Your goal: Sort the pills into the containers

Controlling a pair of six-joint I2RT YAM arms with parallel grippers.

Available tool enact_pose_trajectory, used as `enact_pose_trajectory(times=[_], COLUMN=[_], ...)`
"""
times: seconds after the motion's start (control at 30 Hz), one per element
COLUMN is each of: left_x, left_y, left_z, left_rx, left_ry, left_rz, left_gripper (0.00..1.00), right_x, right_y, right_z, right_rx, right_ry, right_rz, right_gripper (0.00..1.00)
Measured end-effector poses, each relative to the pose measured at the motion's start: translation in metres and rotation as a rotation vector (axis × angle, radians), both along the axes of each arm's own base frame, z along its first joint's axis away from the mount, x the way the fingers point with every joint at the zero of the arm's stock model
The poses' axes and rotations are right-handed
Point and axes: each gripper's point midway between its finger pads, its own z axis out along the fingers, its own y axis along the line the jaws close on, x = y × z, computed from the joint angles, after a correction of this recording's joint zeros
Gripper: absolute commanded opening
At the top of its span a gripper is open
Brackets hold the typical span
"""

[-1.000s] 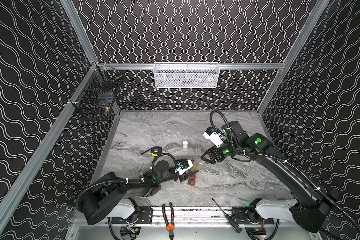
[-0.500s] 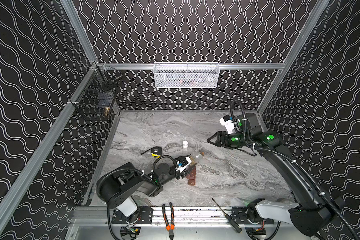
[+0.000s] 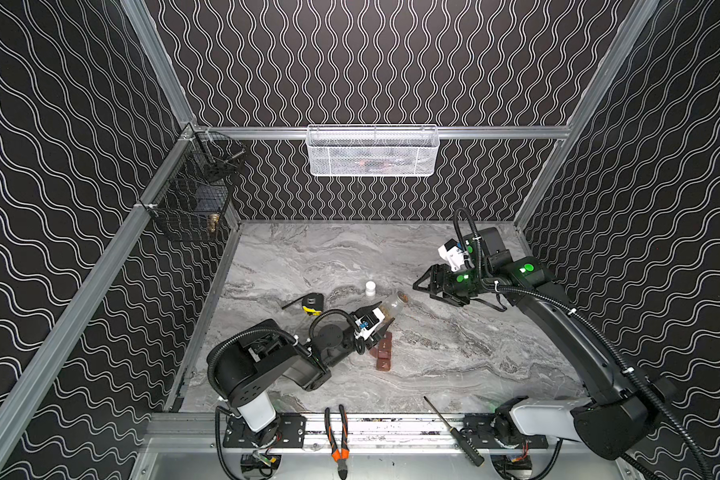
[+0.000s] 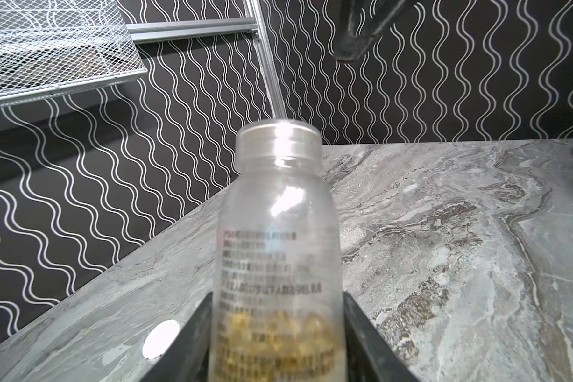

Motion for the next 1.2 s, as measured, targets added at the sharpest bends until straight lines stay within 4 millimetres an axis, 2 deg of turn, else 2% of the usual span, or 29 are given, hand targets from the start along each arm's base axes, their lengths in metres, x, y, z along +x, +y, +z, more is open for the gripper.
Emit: enact_pose_trajectory(times=[0.27, 0.53, 0.93, 1.2], left_x=[0.000, -0.003, -0.007, -0.010], left_y=[0.000, -0.001, -0.001, -0.002], left_z=[0.000, 0.000, -0.002, -0.004], left_rx=[0.013, 0.017, 0.022, 0.026], left_ry=[-0.015, -0.019, -0.016, -0.012], left_rz=[0.004, 0.001, -0.006, -0.012], left_gripper=[0.00, 0.00, 0.00, 0.00], right_x=[-0.006, -0.011, -0.002, -0.003], right_y=[0.014, 0.030, 0.039, 0.048], right_z=[-0.008, -0.026, -0.047, -0.049], right_rx=[-0.034, -0.074, -0.109, -0.099], right_ry=[0.049, 0.103, 0.156, 0.158], right_rz=[0.028, 0.064, 0.078, 0.116], right_gripper=[0.69, 0.69, 0.55, 0.48])
